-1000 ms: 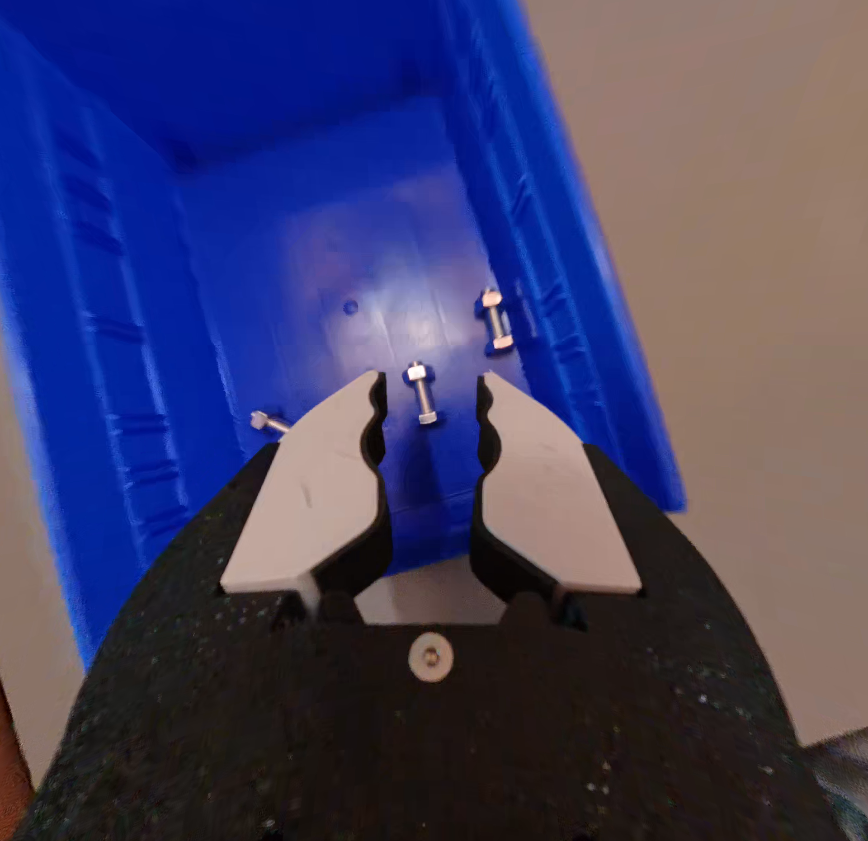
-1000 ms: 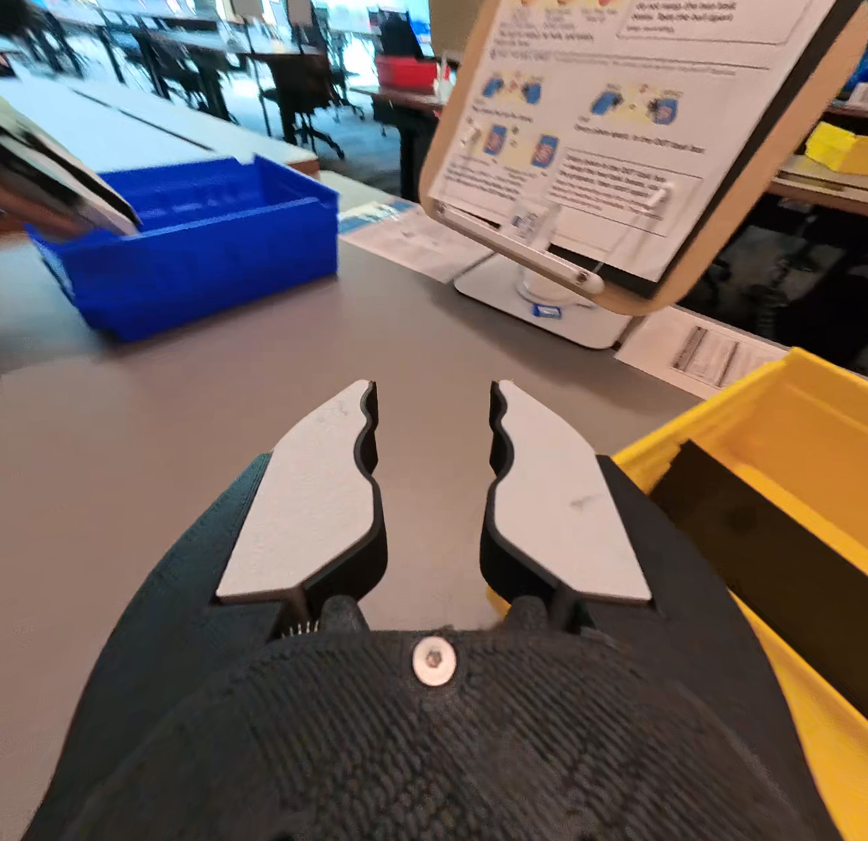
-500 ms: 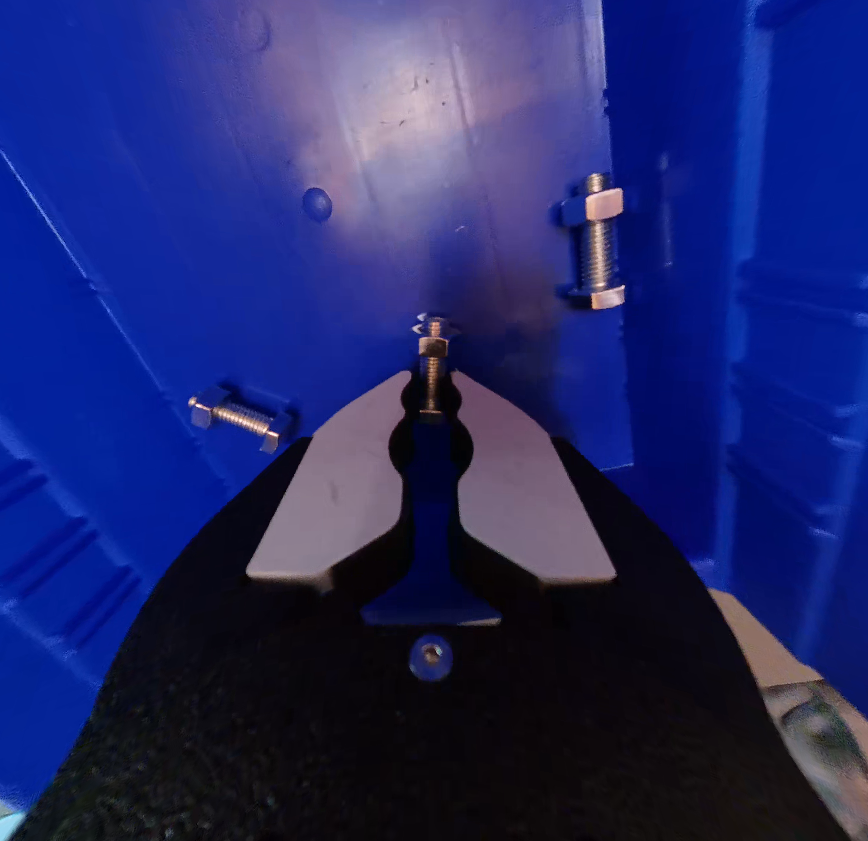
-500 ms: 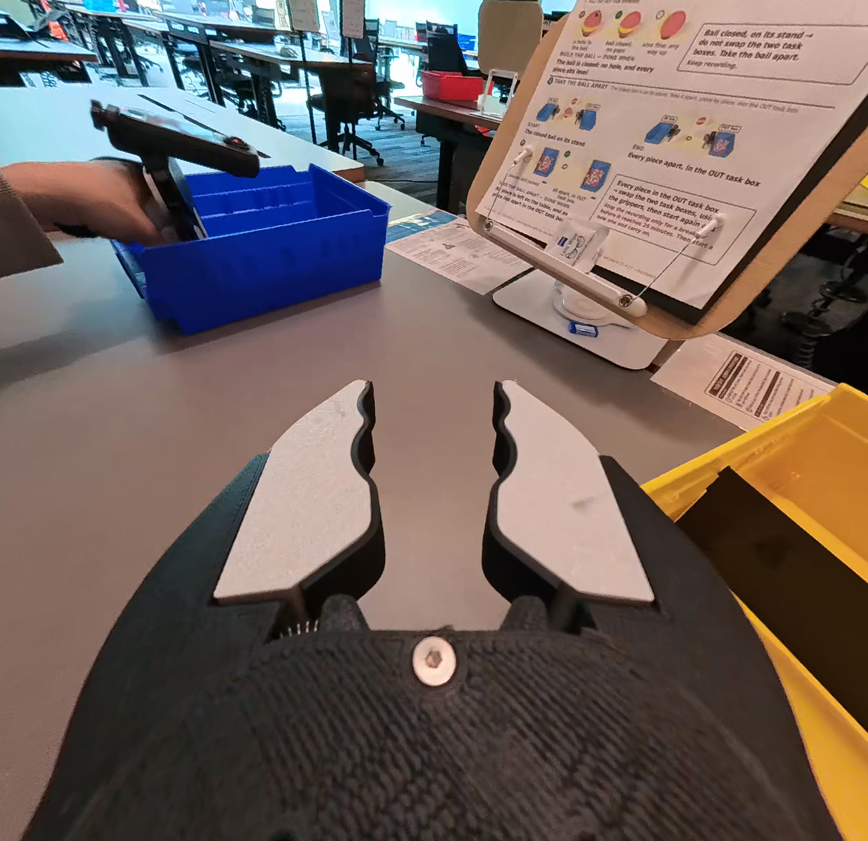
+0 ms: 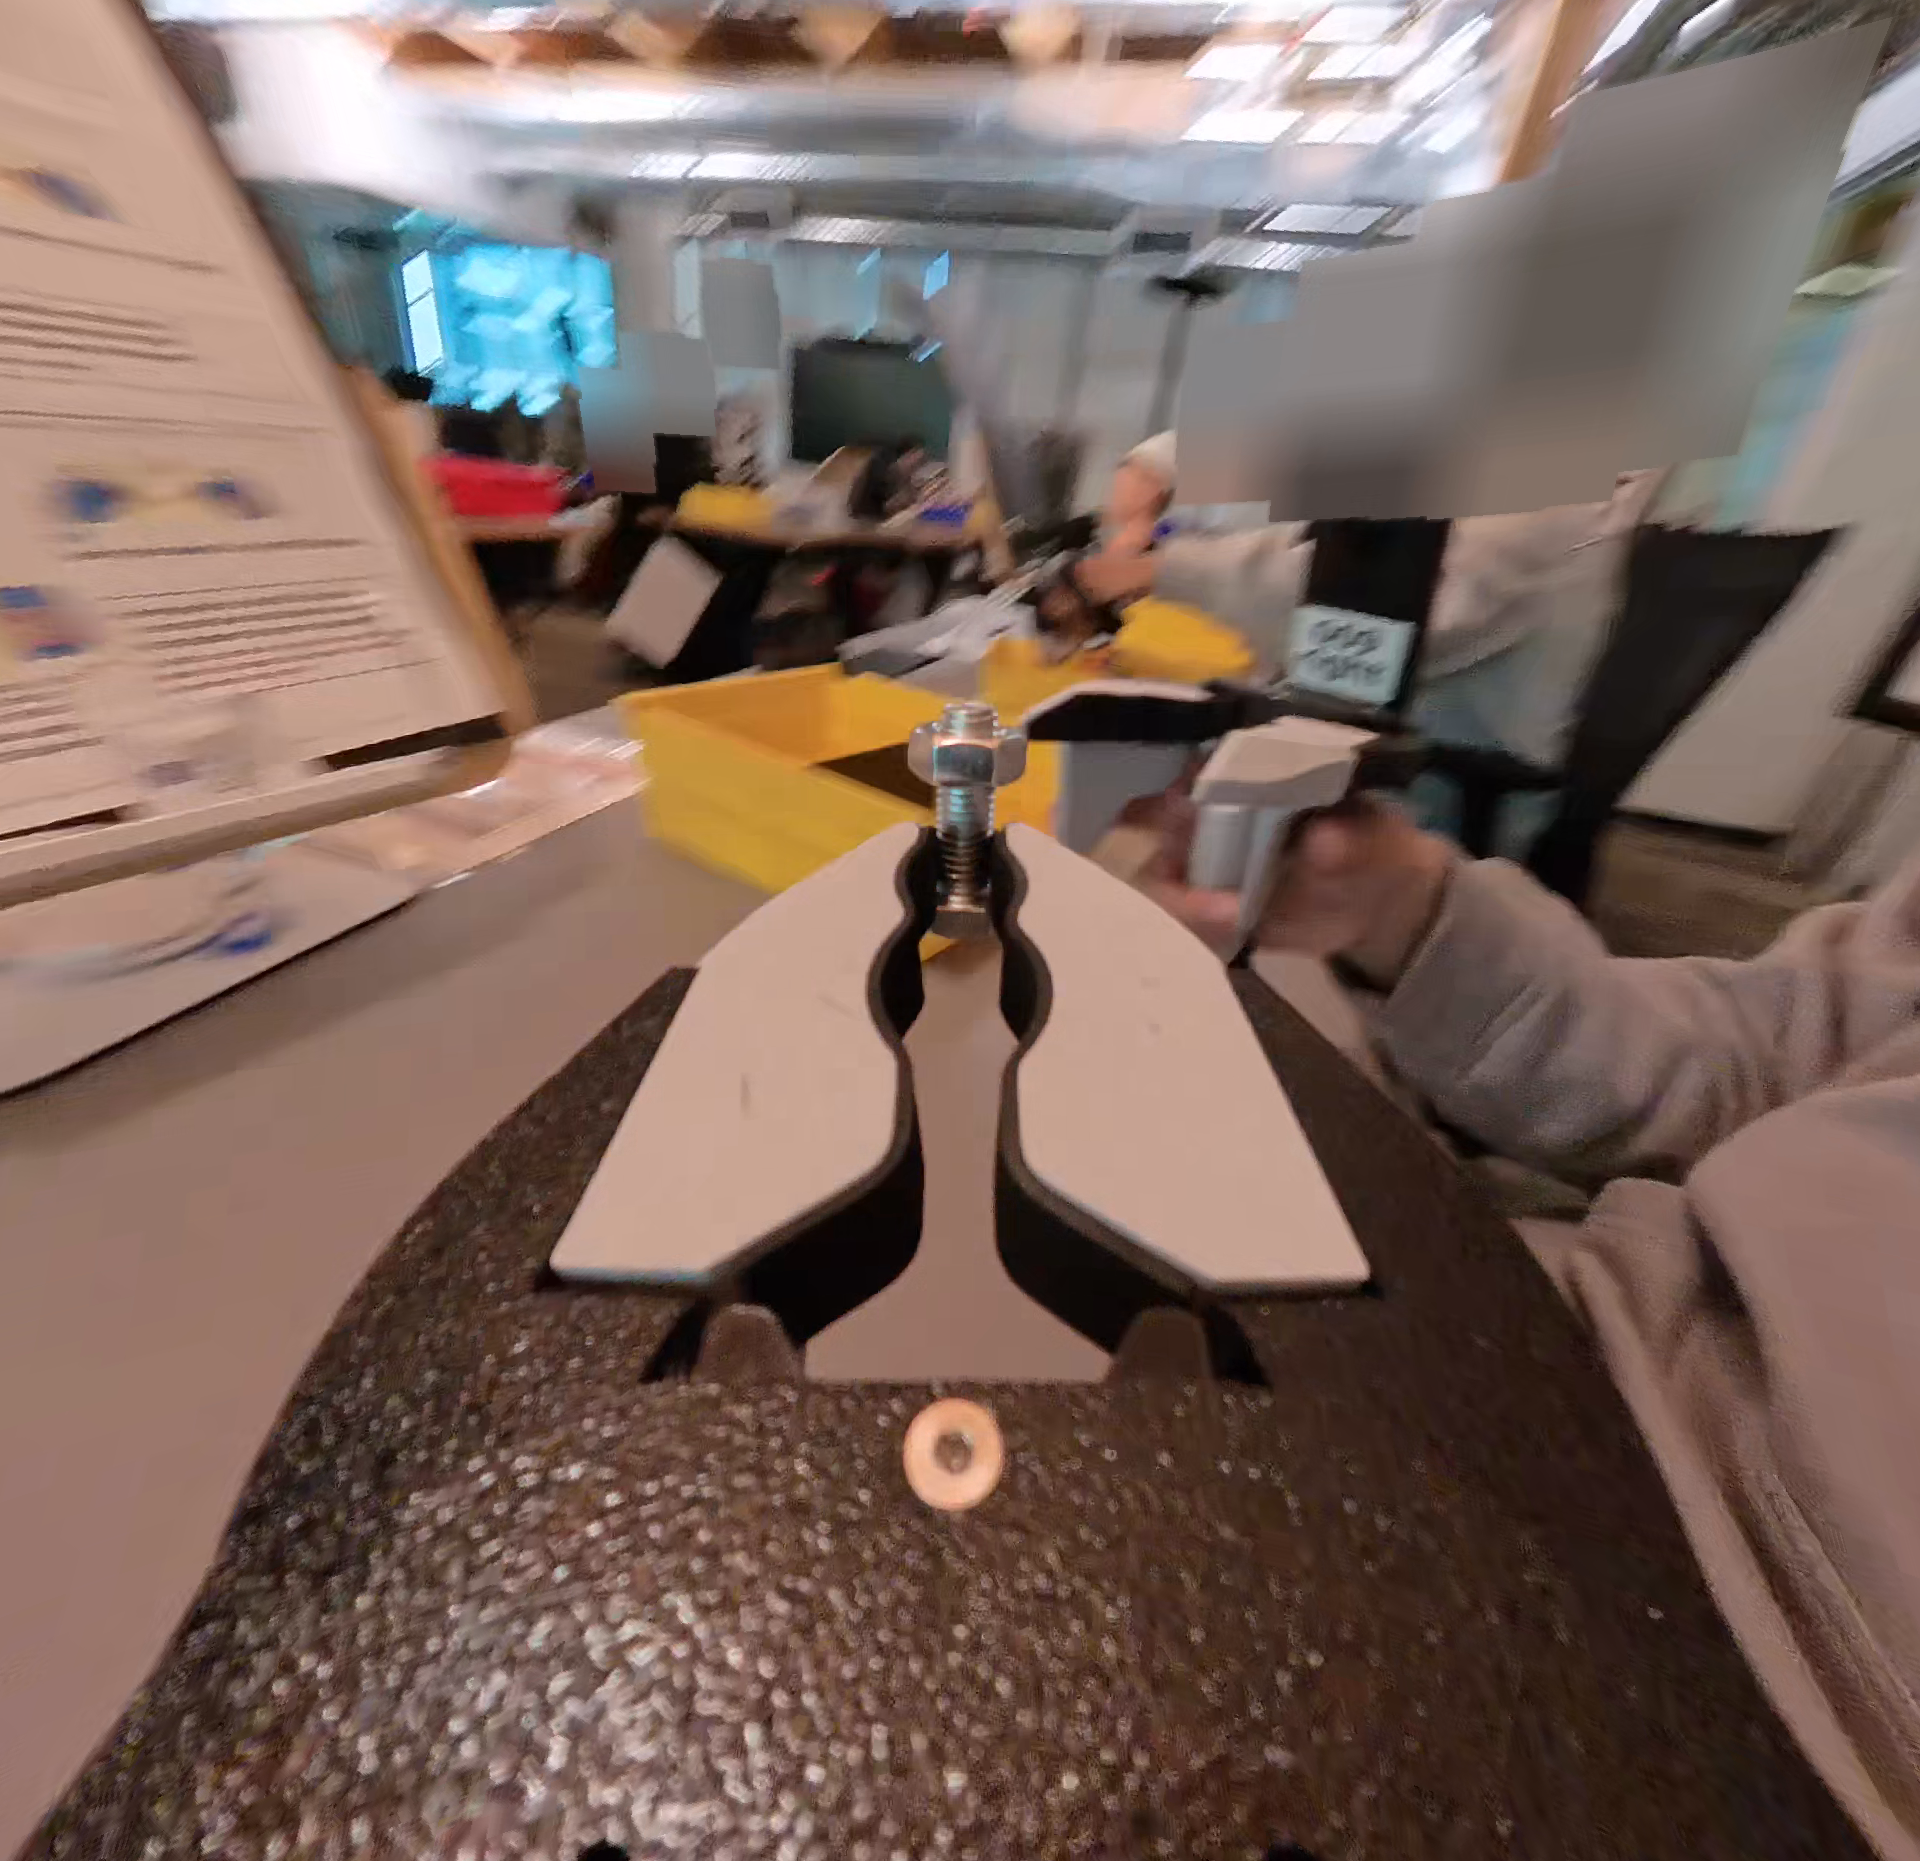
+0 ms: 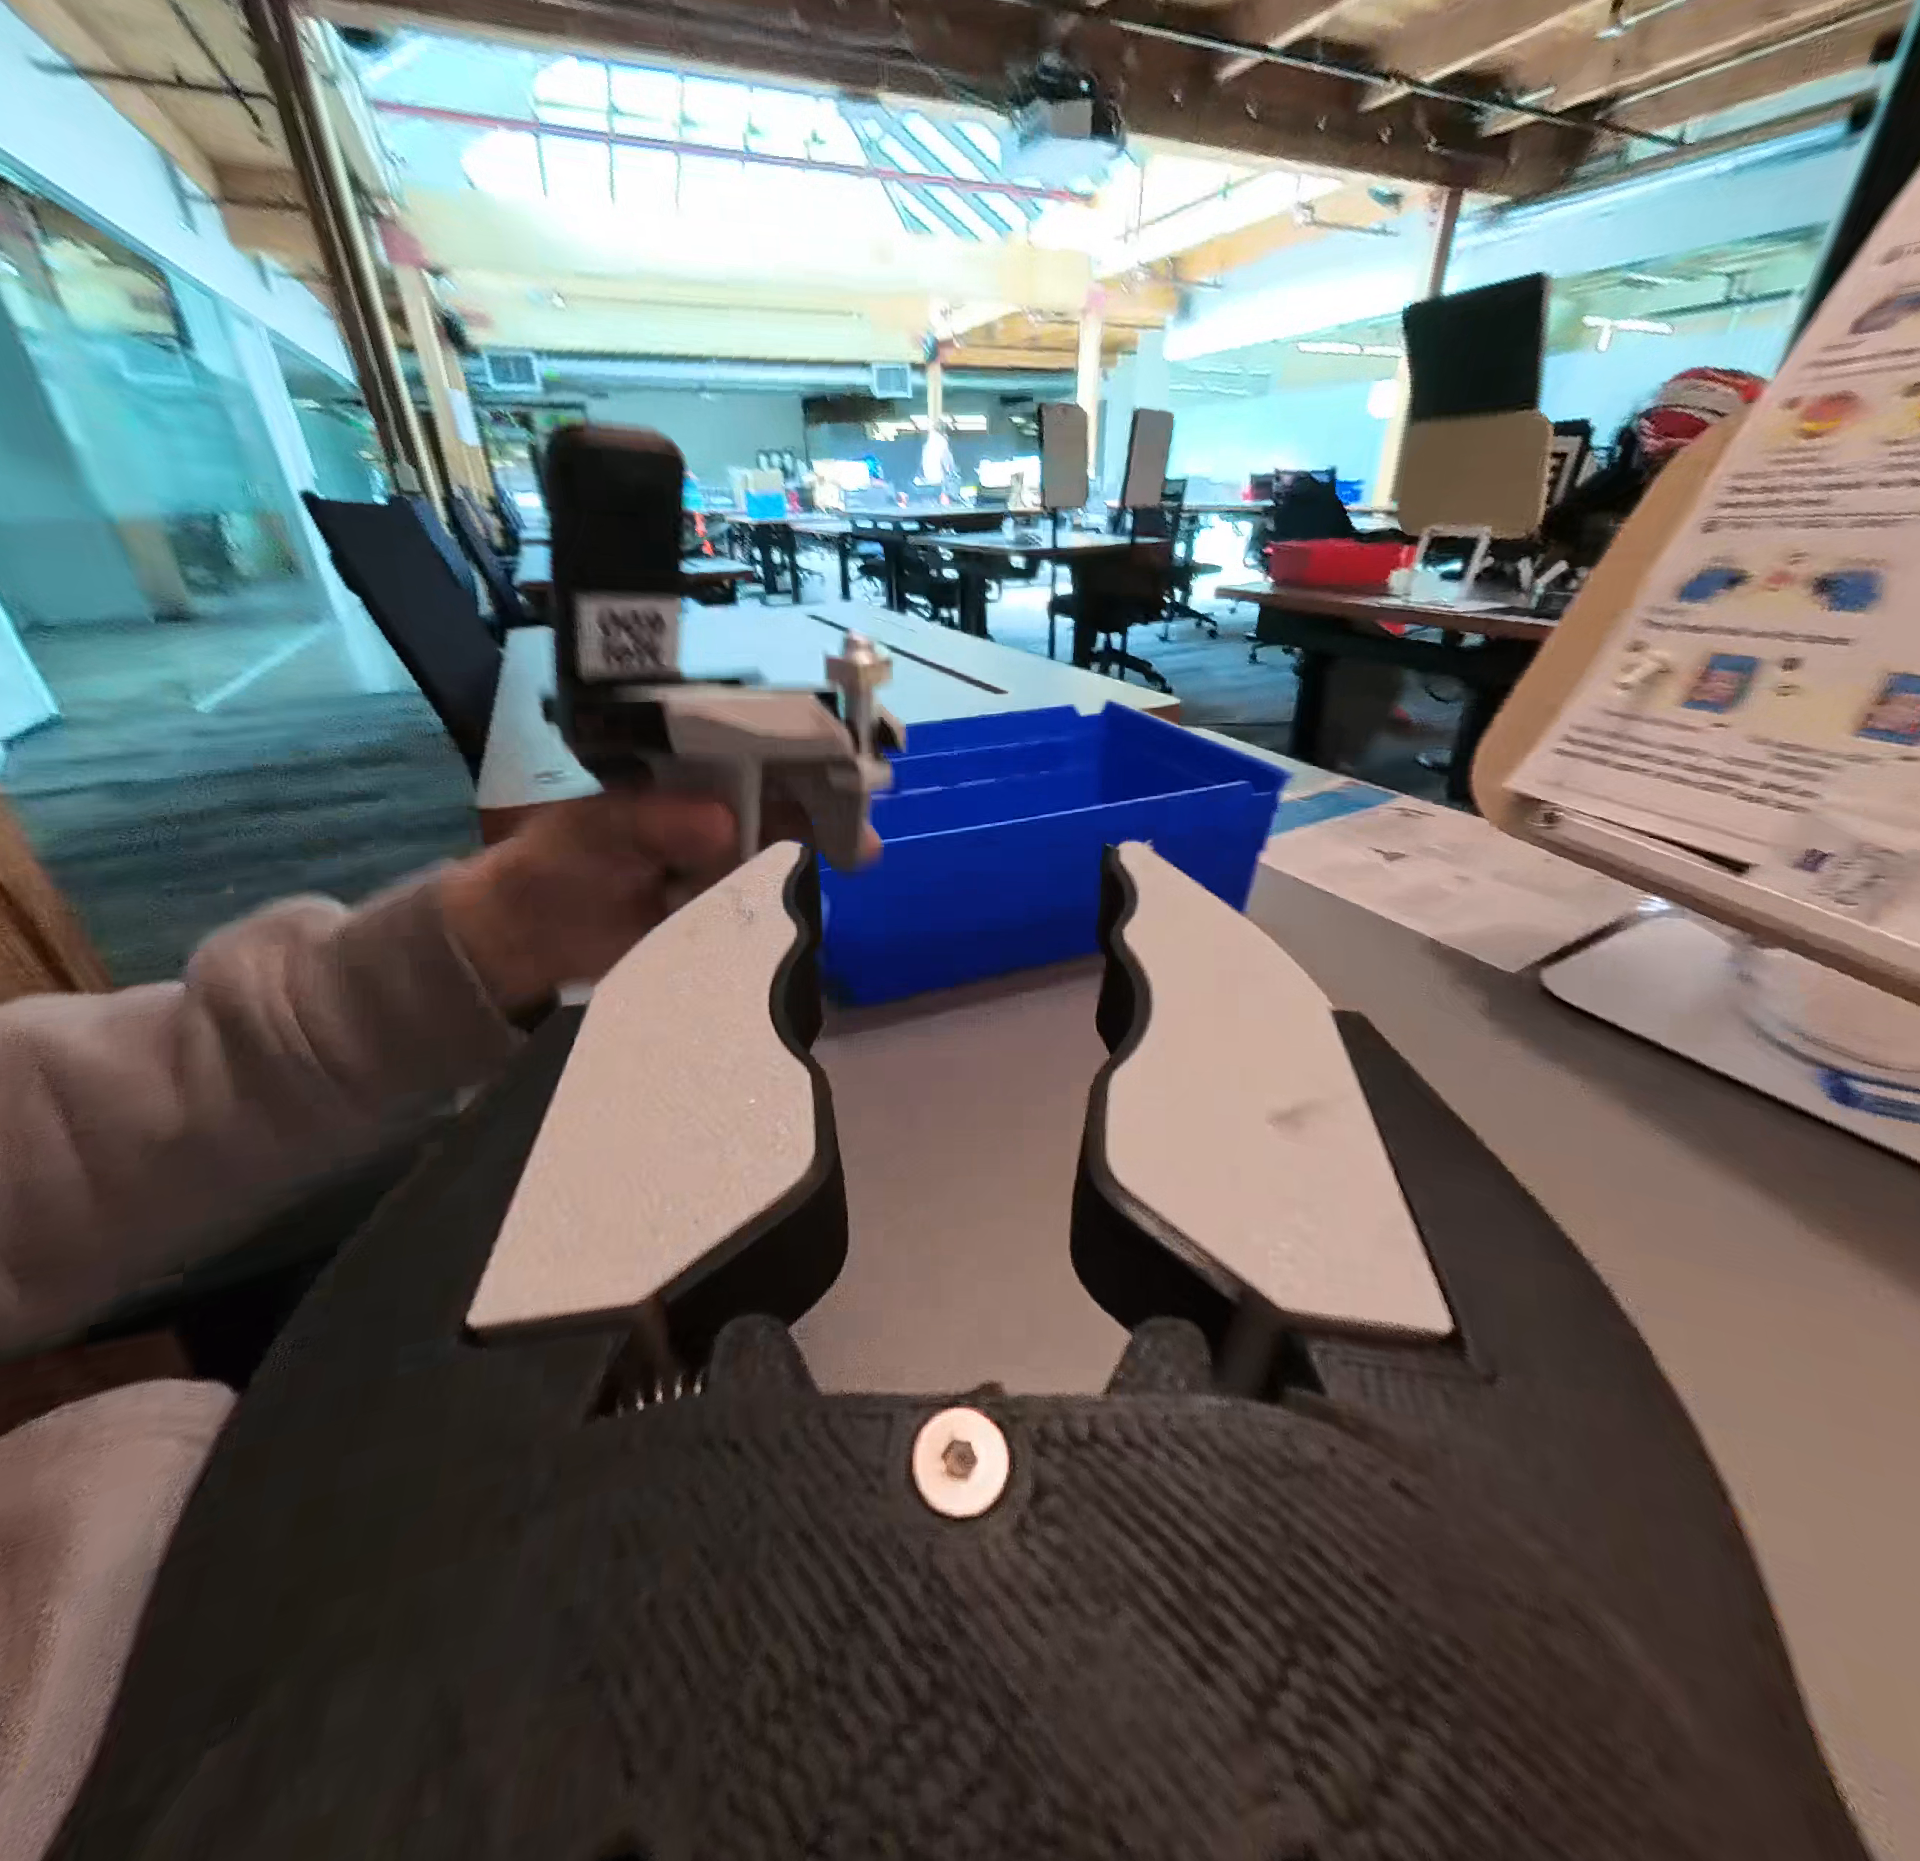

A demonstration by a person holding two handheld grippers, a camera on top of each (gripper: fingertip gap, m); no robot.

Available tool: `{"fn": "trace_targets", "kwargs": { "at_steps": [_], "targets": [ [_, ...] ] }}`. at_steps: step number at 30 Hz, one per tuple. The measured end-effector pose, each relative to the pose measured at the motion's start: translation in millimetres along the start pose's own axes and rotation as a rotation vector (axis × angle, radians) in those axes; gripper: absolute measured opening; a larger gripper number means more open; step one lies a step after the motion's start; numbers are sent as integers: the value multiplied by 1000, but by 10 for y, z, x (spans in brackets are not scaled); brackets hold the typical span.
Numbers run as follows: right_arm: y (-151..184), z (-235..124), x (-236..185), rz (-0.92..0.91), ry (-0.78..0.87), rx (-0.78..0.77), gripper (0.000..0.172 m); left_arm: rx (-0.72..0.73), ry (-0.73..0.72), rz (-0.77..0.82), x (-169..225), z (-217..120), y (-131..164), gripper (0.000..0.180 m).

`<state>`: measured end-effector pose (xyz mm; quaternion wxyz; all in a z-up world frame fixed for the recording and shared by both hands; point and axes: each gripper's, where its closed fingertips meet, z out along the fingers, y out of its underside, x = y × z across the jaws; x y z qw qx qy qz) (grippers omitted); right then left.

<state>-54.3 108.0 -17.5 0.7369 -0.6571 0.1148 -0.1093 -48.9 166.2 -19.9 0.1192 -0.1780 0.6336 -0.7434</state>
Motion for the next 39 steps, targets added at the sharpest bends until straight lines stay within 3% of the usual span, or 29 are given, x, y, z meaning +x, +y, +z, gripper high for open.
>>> {"fn": "trace_targets", "kwargs": {
  "at_steps": [1,4,8,13,17,19,22,23,24,26,29,33,39],
  "targets": [
    [55,20,-49,5,-4,6,51,44,54,-8,89,108,116,9],
    [248,2,-101,8,19,15,50,99,150,-49,209,326,460,9],
    [337,-25,-91,-49,33,5,43,31,190,-27,278,470,822,9],
    [530,49,-92,-77,30,-52,39,12,184,26,338,485,864,9],
    [572,81,-89,-111,40,-67,22,16,182,27,359,496,869,9],
    [557,37,-24,-129,58,-72,29,18,177,19,348,496,867,9],
    [523,-65,145,-70,94,-71,56,41,160,-2,301,480,837,9],
    [520,-100,196,-53,105,-70,58,56,156,-19,282,467,821,9],
    [514,-144,293,-40,154,-67,43,77,158,-30,275,449,795,9],
    [491,-196,360,-49,172,-43,45,101,163,-41,279,430,770,9],
    [473,-112,59,-30,1,-42,50,79,162,-22,298,454,799,9],
    [432,11,-46,-63,28,20,36,54,163,12,340,475,832,9],
    [493,-85,214,15,93,-10,49,91,135,-14,279,442,785,9]
  ]
}}
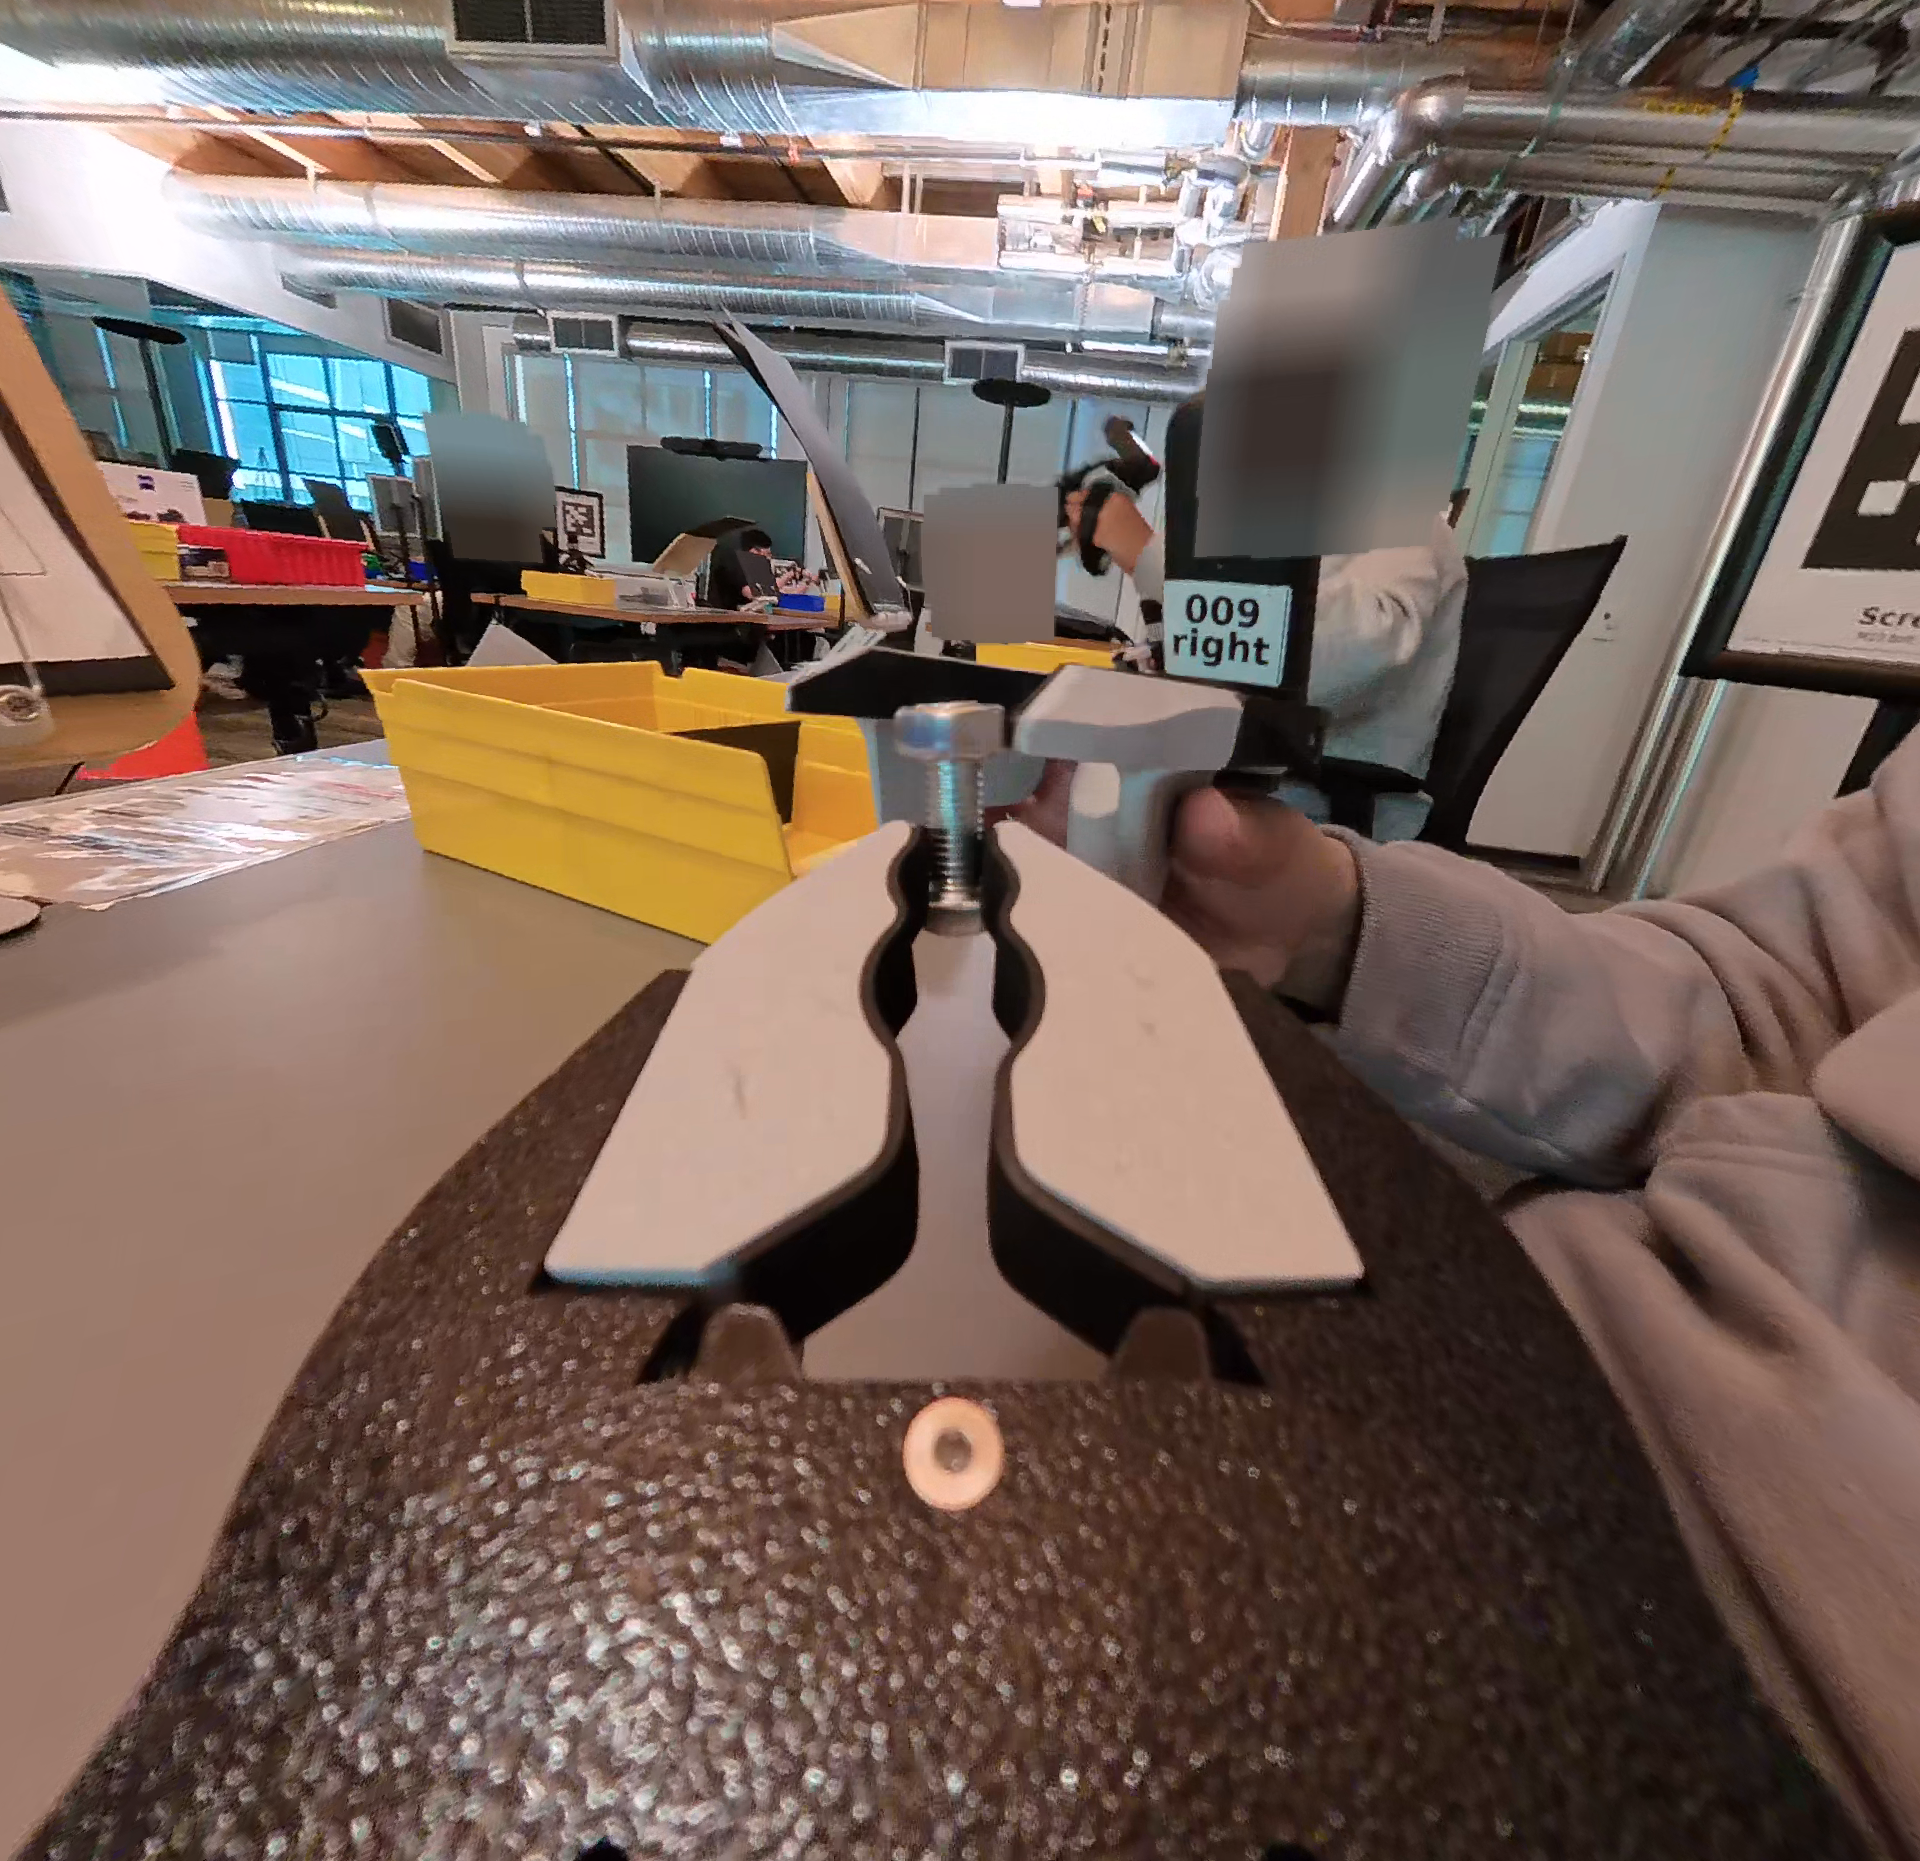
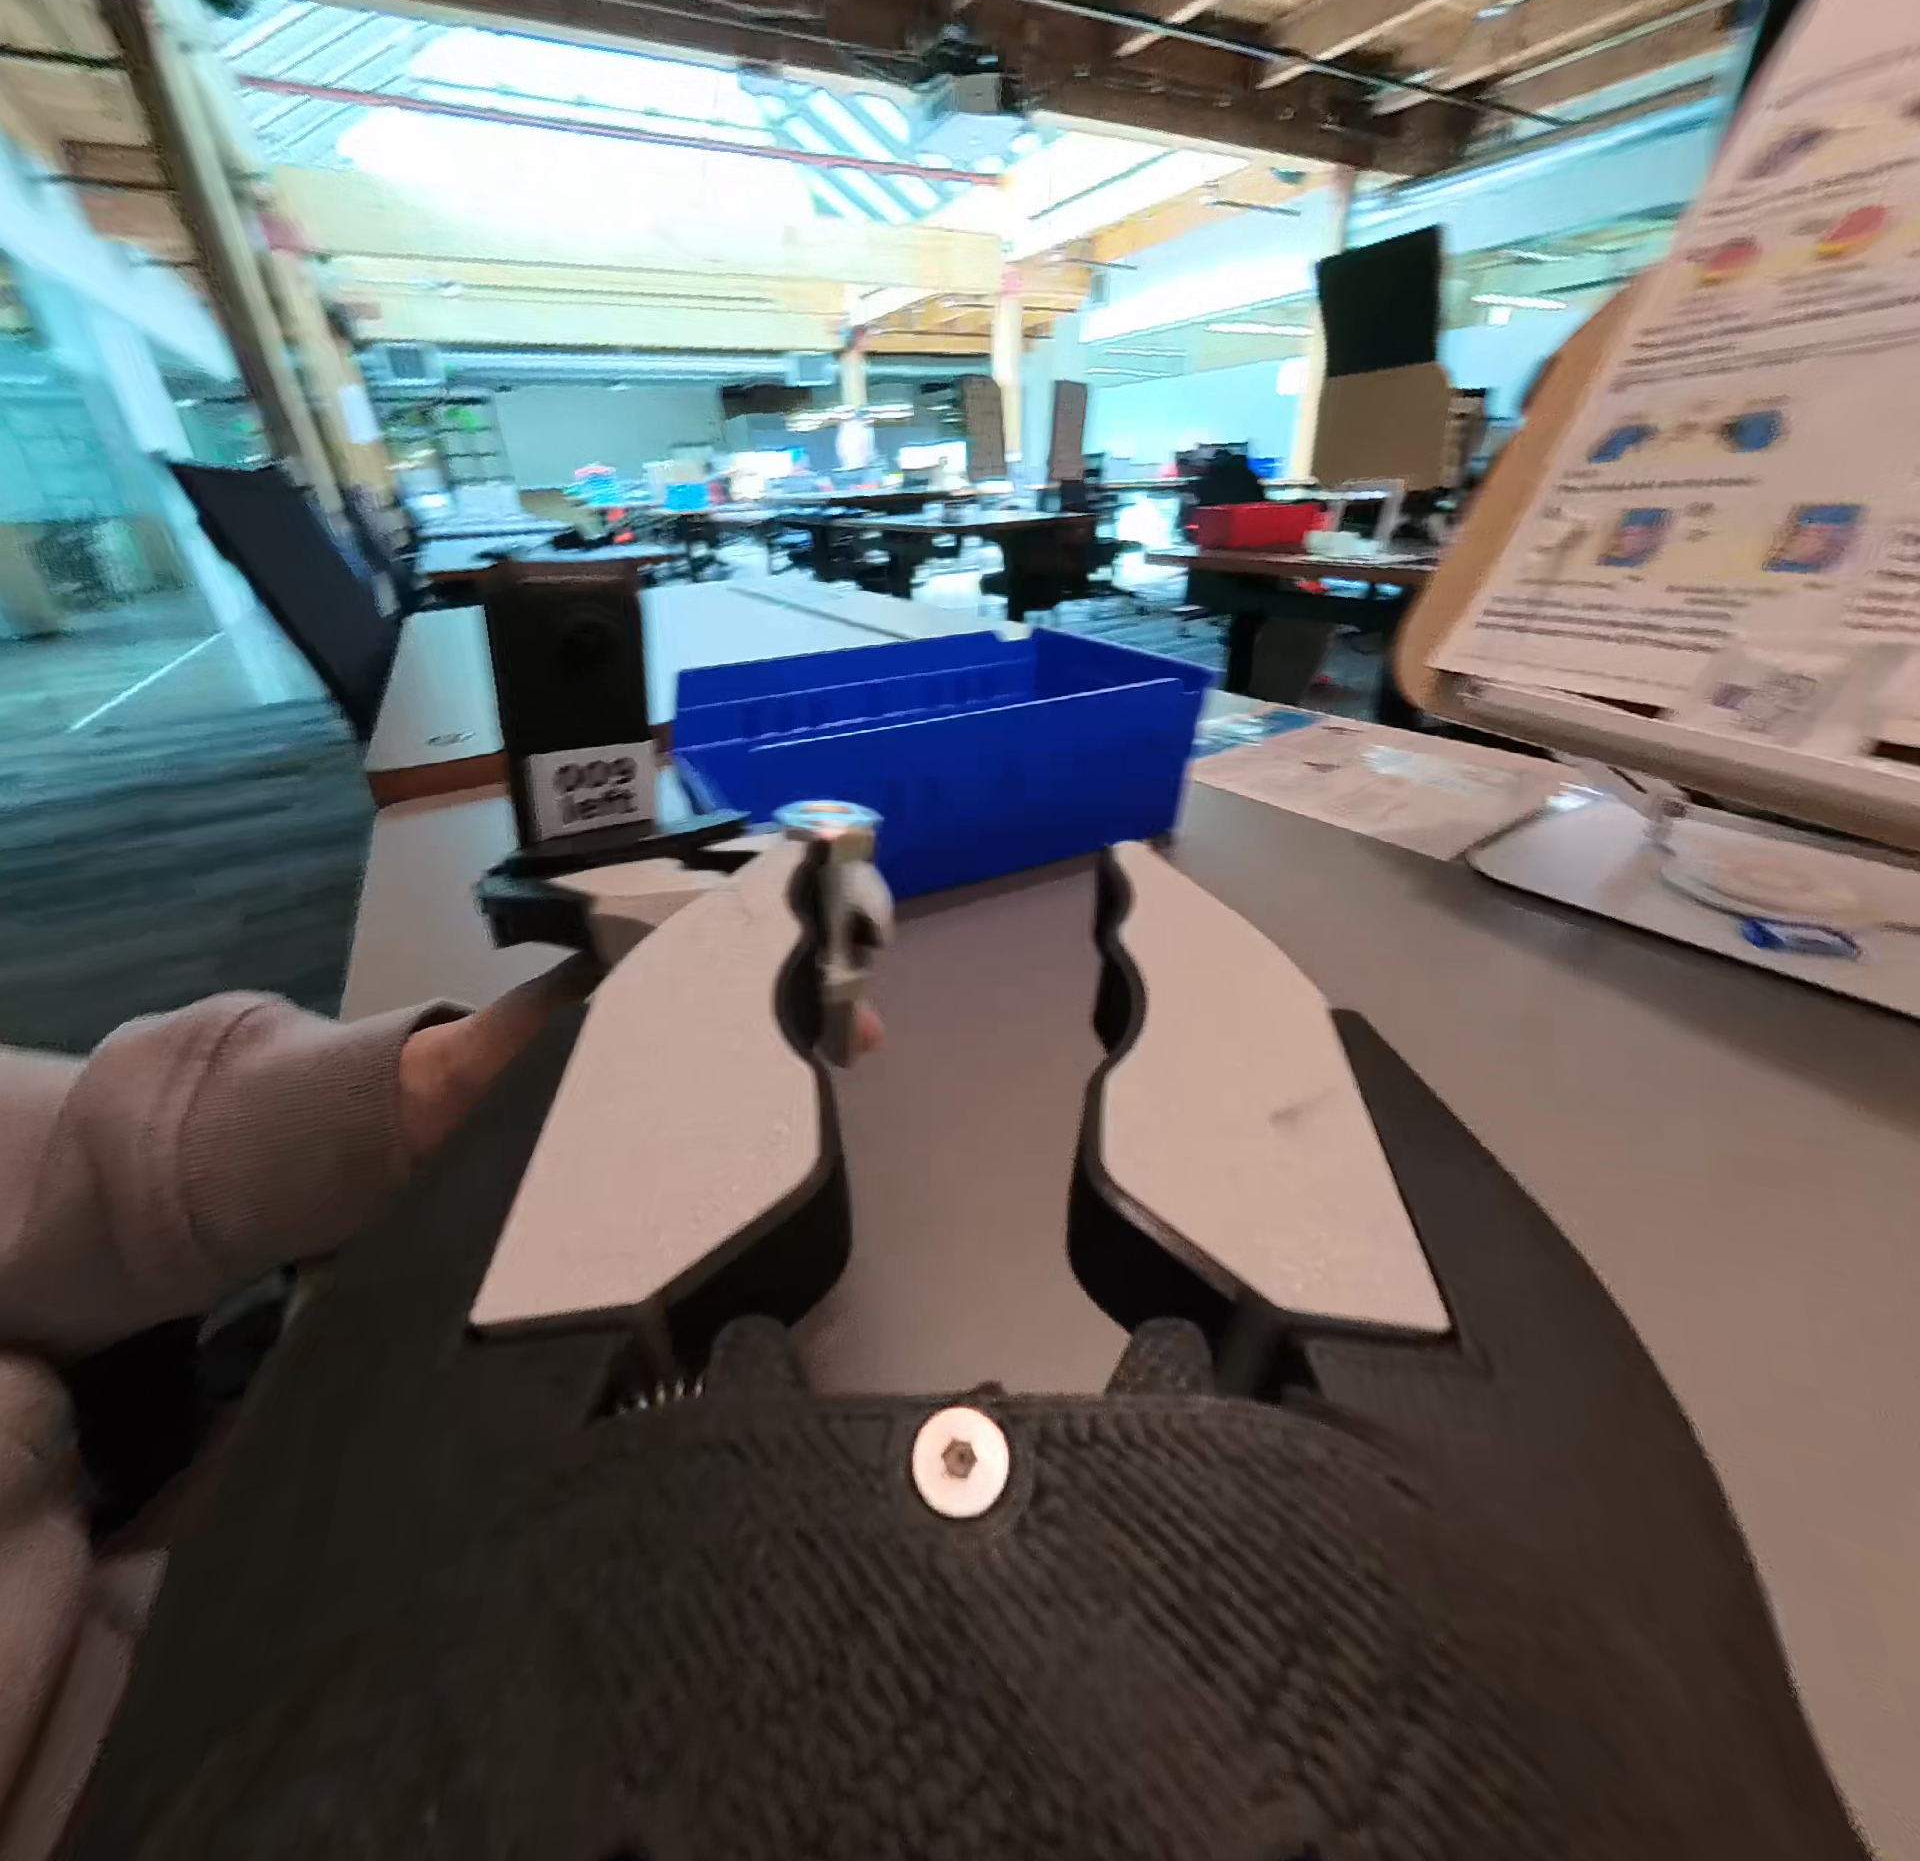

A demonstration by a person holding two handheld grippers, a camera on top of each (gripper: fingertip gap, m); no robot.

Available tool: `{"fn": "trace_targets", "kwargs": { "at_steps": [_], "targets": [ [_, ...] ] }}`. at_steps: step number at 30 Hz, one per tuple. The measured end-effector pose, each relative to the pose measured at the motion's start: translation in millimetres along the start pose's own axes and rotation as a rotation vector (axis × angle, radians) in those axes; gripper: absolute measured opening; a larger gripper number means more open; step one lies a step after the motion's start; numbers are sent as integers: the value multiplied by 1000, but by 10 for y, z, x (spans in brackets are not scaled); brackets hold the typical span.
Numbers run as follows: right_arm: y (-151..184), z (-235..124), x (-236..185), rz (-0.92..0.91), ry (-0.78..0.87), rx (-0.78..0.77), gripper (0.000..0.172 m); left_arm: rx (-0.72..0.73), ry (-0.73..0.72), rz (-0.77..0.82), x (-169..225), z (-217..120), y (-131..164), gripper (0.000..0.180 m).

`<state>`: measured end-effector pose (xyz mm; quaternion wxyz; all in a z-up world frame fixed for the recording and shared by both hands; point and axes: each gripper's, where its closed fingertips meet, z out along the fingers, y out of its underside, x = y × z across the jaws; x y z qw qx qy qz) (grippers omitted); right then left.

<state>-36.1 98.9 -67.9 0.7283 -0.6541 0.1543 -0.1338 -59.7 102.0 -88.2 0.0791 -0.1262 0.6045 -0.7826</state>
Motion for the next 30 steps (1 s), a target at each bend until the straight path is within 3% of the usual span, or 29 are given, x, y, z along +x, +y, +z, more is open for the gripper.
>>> {"fn": "trace_targets", "kwargs": {
  "at_steps": [1,3,9,14,19,23,30],
  "targets": [
    [-15,-48,155,17,84,11,33,24,12,-6,13,-15,-30,9],
    [-56,-109,250,50,104,50,40,30,8,-13,12,-22,-32,9],
    [-79,59,-285,21,-117,60,43,-17,12,34,57,29,28,9],
    [-5,128,-263,-28,-42,30,32,-12,8,39,56,25,23,9],
    [-44,20,-103,26,-49,33,44,8,-12,25,11,0,-6,8],
    [-93,-117,107,46,-16,42,41,14,-13,26,10,-6,-13,9],
    [-52,10,-289,-21,-152,-6,43,-7,-11,49,30,20,14,9]
  ]
}}
